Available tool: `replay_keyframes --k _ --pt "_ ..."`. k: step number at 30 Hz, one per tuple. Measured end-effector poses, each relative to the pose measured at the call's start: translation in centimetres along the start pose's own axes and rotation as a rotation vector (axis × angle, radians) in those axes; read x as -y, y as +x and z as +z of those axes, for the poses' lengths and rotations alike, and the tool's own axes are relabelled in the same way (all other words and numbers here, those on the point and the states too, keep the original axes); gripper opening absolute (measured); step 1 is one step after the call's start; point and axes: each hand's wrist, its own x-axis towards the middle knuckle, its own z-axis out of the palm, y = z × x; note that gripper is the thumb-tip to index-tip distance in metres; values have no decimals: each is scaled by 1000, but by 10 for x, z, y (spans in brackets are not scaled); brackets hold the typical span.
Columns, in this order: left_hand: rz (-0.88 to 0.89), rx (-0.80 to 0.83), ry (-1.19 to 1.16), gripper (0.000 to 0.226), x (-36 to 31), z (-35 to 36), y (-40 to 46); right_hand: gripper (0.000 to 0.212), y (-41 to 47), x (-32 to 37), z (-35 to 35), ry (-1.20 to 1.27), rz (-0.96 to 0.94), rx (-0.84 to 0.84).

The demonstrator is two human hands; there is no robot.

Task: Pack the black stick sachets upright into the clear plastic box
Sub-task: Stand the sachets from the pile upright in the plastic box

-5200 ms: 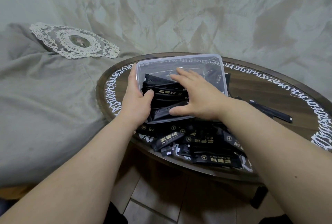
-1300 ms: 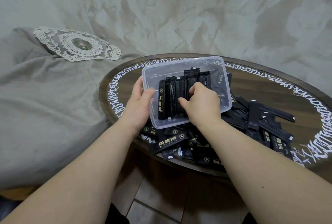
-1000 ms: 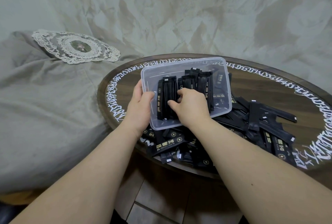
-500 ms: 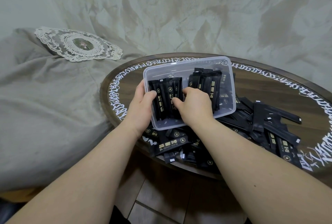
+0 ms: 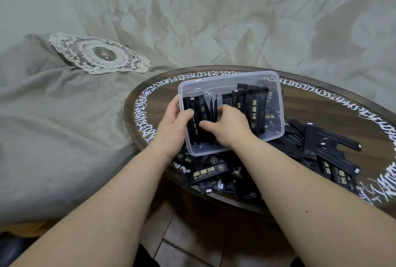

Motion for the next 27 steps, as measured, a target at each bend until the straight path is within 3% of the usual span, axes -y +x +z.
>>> replay_keyframes --k 5,8,13,20,27 --pt "-3 19 -1 61 2 1 1 37 -1 -3 1 -96 -22 -30" --pt "3 17 1 63 2 1 2 37 -2 -3 -1 -159 -6 -98" --pt "-9 20 -19 62 3 0 3 36 -5 -6 4 -105 -114 -19" --pt "7 34 -35 66 5 1 4 32 -9 -2 -2 -250 -52 -141" --pt "13 37 -53 64 8 -1 7 27 -7 -6 0 -54 -136 -56"
